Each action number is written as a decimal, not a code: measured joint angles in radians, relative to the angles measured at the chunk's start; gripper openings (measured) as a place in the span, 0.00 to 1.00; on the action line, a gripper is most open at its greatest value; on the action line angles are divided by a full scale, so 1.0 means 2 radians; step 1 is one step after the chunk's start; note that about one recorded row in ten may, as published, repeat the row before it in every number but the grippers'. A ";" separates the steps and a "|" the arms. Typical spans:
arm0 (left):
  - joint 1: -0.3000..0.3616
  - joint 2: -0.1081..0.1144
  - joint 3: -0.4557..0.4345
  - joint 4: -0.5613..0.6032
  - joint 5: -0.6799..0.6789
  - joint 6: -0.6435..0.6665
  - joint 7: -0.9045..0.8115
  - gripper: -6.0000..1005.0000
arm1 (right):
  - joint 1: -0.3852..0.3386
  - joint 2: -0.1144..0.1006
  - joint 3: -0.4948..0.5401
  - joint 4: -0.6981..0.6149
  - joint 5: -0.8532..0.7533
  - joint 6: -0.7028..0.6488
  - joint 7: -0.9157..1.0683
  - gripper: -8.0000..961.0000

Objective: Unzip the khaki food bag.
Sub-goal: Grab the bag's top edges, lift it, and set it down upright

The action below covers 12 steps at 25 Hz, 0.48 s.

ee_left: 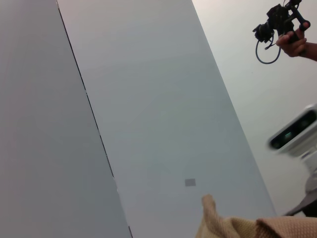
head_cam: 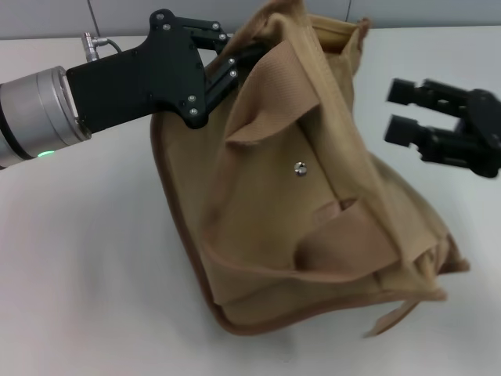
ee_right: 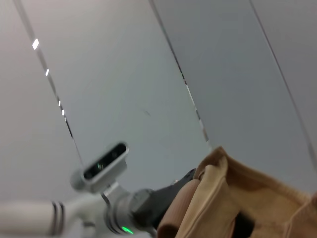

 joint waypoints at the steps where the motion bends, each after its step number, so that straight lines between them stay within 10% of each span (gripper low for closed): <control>1: 0.000 0.000 0.000 0.000 0.000 0.000 0.000 0.09 | -0.010 0.003 0.003 -0.012 0.000 0.000 -0.040 0.84; 12: -0.002 0.000 0.003 0.000 0.000 0.000 0.000 0.09 | -0.007 0.009 -0.002 0.066 0.056 0.047 -0.278 0.84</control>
